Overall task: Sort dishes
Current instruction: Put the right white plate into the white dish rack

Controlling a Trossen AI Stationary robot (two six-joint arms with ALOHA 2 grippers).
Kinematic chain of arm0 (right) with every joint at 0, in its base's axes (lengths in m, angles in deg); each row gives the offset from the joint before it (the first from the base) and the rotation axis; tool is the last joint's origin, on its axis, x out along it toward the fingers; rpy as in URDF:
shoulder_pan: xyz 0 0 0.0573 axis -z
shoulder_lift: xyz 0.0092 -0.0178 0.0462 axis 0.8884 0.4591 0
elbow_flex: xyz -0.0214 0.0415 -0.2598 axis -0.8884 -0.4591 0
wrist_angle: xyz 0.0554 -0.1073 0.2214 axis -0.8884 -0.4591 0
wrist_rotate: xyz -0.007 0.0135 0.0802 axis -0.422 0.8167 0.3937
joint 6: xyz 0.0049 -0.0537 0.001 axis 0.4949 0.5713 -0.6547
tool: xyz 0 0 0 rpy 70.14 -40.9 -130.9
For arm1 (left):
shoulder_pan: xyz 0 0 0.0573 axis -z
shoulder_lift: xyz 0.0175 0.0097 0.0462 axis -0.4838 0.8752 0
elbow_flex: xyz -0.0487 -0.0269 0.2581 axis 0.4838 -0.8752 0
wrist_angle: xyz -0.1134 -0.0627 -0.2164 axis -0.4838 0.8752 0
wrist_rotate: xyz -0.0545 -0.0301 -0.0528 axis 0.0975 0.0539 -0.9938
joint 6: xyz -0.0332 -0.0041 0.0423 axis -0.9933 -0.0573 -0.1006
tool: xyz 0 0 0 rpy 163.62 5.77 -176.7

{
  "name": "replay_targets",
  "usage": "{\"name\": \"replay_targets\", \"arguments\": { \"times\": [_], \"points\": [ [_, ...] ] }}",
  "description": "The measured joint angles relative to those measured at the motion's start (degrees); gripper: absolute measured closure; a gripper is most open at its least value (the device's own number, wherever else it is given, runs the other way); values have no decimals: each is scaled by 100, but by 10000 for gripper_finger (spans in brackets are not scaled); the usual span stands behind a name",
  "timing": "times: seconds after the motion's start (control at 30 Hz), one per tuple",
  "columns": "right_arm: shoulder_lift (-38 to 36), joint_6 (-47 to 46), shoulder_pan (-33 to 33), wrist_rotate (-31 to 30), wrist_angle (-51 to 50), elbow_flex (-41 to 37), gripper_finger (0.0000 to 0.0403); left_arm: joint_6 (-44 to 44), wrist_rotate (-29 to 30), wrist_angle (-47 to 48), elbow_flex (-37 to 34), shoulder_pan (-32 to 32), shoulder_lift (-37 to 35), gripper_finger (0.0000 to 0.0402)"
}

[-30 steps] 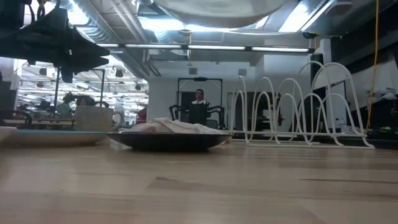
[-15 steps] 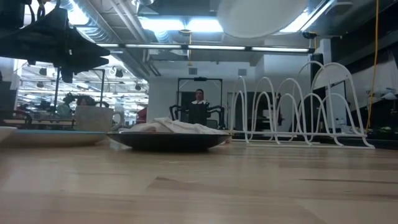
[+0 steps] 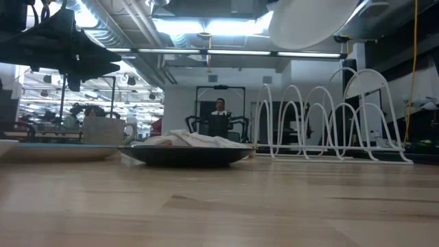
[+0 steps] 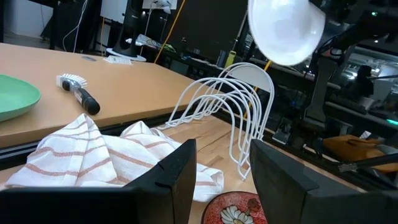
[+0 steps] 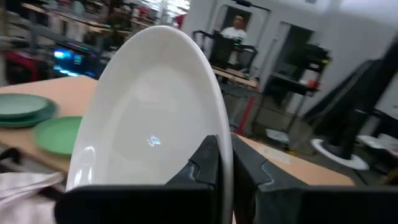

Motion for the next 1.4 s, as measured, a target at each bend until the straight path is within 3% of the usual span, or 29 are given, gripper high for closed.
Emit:
{"name": "replay_targets", "arguments": {
  "times": [0.4, 0.77, 1.07, 1.4],
  "points": [
    [-598, 2203, 559, -9, 1094, 0, 386, 88, 0, 2, 0, 2, 0, 260],
    [-798, 3425, 1183, 12, 1136, 0, 386, 195, 1, 0, -1, 1, 2, 260],
    [-472, 3585, 1897, 18, 860, 0, 386, 195, 2, 0, -2, 0, 0, 260],
    [275, 3582, 2055, 88, 615, -2, 386, 195, 4, 1, 0, 2, 2, 260]
  ]
}}
